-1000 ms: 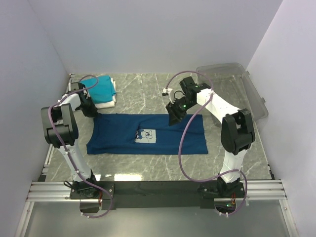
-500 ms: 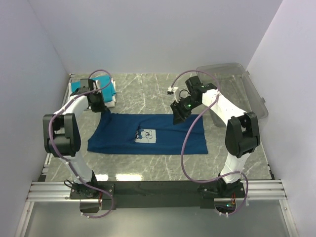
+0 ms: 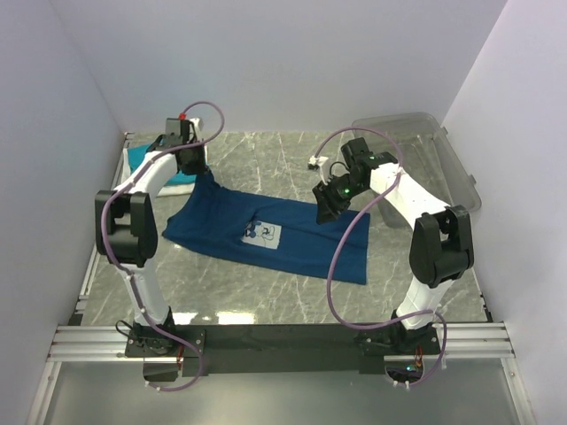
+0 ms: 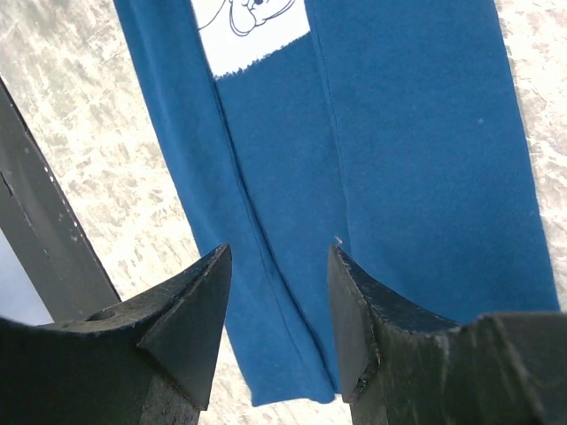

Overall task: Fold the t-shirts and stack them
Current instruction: Fold the tshirt

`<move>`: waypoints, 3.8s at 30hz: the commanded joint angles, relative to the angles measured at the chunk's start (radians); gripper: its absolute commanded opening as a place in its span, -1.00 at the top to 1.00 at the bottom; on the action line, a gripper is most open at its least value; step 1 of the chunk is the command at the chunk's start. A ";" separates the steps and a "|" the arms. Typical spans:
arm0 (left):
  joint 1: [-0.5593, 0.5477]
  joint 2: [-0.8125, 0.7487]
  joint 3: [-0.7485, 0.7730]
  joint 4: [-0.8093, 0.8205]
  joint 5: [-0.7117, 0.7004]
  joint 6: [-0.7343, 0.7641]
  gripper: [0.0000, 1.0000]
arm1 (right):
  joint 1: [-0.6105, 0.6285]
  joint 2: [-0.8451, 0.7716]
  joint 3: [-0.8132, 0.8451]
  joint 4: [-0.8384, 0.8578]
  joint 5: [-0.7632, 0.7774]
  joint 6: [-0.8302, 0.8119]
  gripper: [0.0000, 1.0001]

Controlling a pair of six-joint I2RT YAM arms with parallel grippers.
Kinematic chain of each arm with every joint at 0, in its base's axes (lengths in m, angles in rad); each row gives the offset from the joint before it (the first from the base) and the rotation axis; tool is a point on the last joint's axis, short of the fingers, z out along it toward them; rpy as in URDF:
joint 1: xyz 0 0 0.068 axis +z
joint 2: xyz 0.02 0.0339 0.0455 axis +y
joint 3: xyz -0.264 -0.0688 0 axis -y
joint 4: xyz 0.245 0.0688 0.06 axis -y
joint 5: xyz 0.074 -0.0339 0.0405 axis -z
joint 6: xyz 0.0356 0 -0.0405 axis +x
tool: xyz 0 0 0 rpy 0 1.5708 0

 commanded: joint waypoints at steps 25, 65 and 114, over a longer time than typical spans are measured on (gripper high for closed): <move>-0.122 0.182 0.562 -0.159 -0.425 -0.072 -0.64 | -0.027 0.054 0.035 0.019 0.078 -0.016 -0.10; 0.317 -0.997 -0.930 0.123 0.065 -0.610 -0.90 | 0.427 -0.193 -0.352 0.274 0.399 -0.053 -0.08; 0.335 -1.102 -1.025 0.118 0.179 -0.622 -0.68 | 0.513 -0.230 -0.594 0.355 0.555 -0.058 0.02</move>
